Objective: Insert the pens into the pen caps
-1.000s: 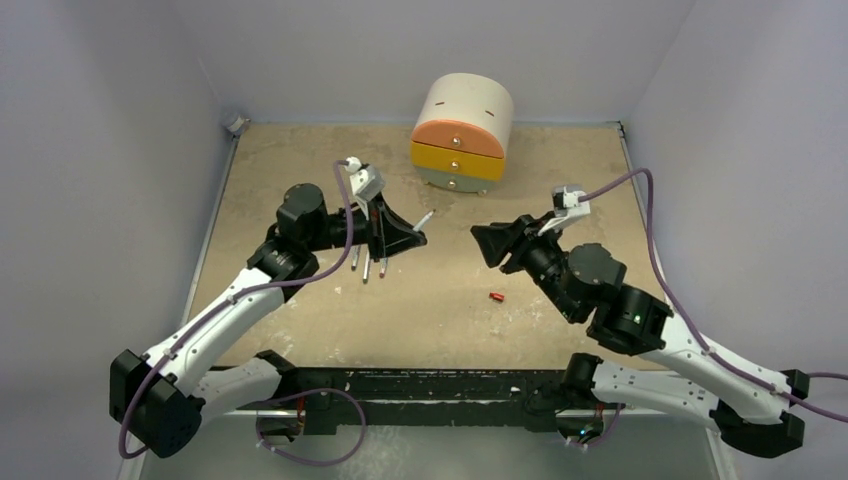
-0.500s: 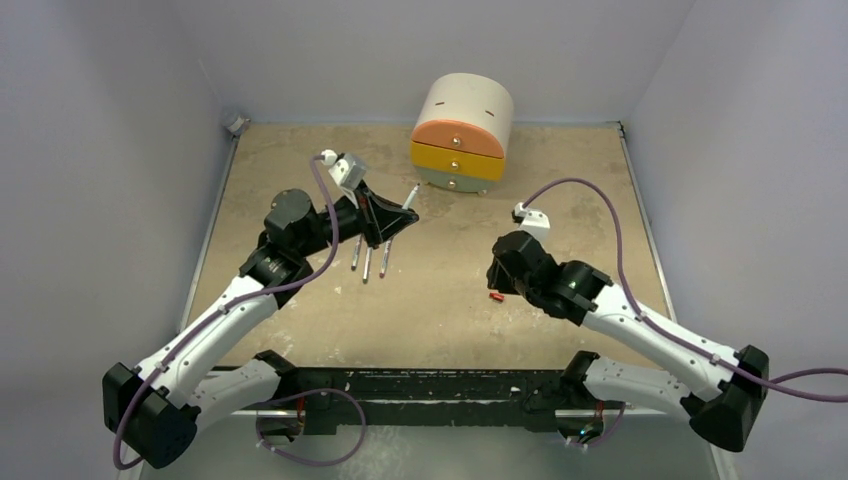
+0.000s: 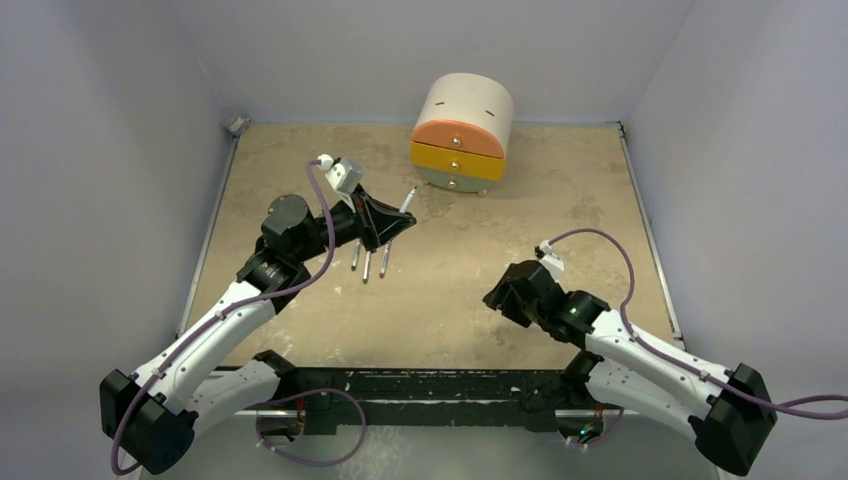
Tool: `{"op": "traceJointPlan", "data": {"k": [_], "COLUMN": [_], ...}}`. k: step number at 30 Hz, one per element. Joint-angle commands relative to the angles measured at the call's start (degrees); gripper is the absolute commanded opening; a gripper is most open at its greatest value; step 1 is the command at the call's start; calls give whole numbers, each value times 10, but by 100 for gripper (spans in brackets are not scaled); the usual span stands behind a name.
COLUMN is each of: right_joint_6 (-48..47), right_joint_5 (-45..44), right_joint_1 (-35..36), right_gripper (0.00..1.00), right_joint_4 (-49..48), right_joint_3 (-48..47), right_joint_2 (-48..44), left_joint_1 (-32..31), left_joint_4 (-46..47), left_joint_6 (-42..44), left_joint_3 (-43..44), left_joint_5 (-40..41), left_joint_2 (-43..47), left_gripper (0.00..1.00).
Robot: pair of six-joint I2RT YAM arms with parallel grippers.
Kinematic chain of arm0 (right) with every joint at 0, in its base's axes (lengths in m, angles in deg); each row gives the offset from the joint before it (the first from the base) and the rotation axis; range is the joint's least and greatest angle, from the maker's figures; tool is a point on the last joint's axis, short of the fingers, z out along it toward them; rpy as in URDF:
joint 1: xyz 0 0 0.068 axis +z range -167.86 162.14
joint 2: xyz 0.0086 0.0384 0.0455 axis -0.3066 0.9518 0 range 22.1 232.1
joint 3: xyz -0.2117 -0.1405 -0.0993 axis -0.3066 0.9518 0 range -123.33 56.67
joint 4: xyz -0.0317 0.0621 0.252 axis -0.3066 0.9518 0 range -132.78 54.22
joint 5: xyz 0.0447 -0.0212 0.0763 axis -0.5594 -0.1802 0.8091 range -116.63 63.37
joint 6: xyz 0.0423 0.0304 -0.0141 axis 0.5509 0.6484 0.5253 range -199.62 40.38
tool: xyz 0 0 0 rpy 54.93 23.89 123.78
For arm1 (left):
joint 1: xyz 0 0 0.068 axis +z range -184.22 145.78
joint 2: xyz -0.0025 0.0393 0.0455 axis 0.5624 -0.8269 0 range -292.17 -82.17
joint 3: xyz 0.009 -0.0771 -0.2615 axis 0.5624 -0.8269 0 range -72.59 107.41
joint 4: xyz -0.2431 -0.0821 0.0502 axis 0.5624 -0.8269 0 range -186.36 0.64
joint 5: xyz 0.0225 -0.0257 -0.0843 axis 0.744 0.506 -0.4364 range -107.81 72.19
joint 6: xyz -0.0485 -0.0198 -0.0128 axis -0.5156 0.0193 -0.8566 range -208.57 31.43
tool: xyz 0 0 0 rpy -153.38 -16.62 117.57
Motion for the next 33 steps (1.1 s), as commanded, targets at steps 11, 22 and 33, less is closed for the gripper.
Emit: {"op": "traceJointPlan", "data": {"k": [11, 22, 33], "right_joint_6": [-23, -59, -76], "right_joint_5": [26, 55, 86], "right_joint_1": [-80, -127, -131], "right_gripper": [57, 60, 61], "right_joint_4": [-110, -172, -227], "right_joint_3": [18, 32, 19], "right_joint_2": [73, 123, 191], "left_joint_1": [-2, -2, -2], "left_joint_4": [20, 28, 9], "left_joint_6": [0, -4, 6], "left_joint_3": [-1, -2, -1], "left_joint_5": [2, -8, 1], "left_joint_2": [12, 6, 12], "left_gripper": [0, 0, 0]}}
